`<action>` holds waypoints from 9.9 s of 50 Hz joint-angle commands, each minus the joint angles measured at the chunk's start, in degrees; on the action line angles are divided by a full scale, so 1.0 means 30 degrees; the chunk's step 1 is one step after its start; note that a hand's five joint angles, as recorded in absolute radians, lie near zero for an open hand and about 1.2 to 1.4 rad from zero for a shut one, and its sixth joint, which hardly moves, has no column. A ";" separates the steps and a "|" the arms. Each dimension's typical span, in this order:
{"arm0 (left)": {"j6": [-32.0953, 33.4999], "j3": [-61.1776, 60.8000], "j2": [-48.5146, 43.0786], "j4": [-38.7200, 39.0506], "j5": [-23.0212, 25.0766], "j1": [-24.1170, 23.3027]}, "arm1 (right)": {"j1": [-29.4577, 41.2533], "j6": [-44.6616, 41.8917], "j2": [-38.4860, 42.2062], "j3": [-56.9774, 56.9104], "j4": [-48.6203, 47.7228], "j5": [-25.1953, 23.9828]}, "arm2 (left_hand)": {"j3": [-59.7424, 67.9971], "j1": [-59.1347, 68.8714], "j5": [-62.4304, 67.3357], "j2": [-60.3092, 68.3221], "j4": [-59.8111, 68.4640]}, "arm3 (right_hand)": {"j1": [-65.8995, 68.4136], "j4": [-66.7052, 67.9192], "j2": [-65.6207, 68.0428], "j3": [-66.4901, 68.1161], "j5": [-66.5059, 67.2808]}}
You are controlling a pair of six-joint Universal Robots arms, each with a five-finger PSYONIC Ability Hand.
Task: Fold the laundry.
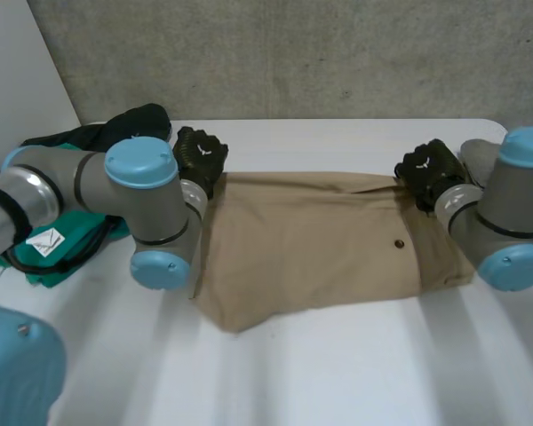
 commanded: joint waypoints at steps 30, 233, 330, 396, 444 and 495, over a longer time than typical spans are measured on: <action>-0.2124 -0.9293 0.6016 0.3823 0.0820 -0.1513 | -0.3748 0.4179 -0.4357 0.7677 0.2779 -0.3012 | -1.9464 -1.8361 -1.9443 -1.9545 -1.9571 | -1.1475 -1.3816 -1.3433 -1.3592 -1.4179; -1.0093 -0.2526 0.8213 -0.6050 1.0898 -0.2393 | -0.9813 0.9663 0.6019 -0.6651 -0.3880 -0.5035 | -1.7990 -1.6887 -1.7969 -1.8071 -1.8097 | -1.7045 -1.9386 -1.9003 -1.9162 -1.9749; -1.1968 -0.2671 0.2790 0.0688 0.5741 -0.4356 | -0.2488 0.4852 -1.1063 1.2834 -0.3352 -0.3188 | -1.9337 -1.8234 -1.9316 -1.9418 -1.9444 | -1.7045 -1.9386 -1.9003 -1.9162 -1.9749; -0.5962 -0.2526 -0.1045 -0.1216 0.8173 0.5254 | 0.6300 0.4852 -0.2743 0.8732 -0.5285 0.1119 | 0.3869 0.4973 0.3890 0.3788 0.3763 | 0.2761 0.0420 0.0803 0.0645 0.0058; -0.6225 -1.5855 1.4541 -0.1890 0.6444 0.4200 | -0.2518 0.2365 -0.4237 0.1906 0.3736 0.1001 | 0.3869 0.4973 0.3890 0.3788 0.3763 | 0.6288 0.3947 0.4330 0.4171 0.3585; -0.6255 -1.8670 1.8959 -0.1685 0.6444 0.5074 | -0.0994 0.4734 -0.4229 -0.2023 0.3536 0.2381 | 0.3869 0.4973 0.3890 0.3788 0.3763 | 0.6288 0.3947 0.4330 0.4171 0.3585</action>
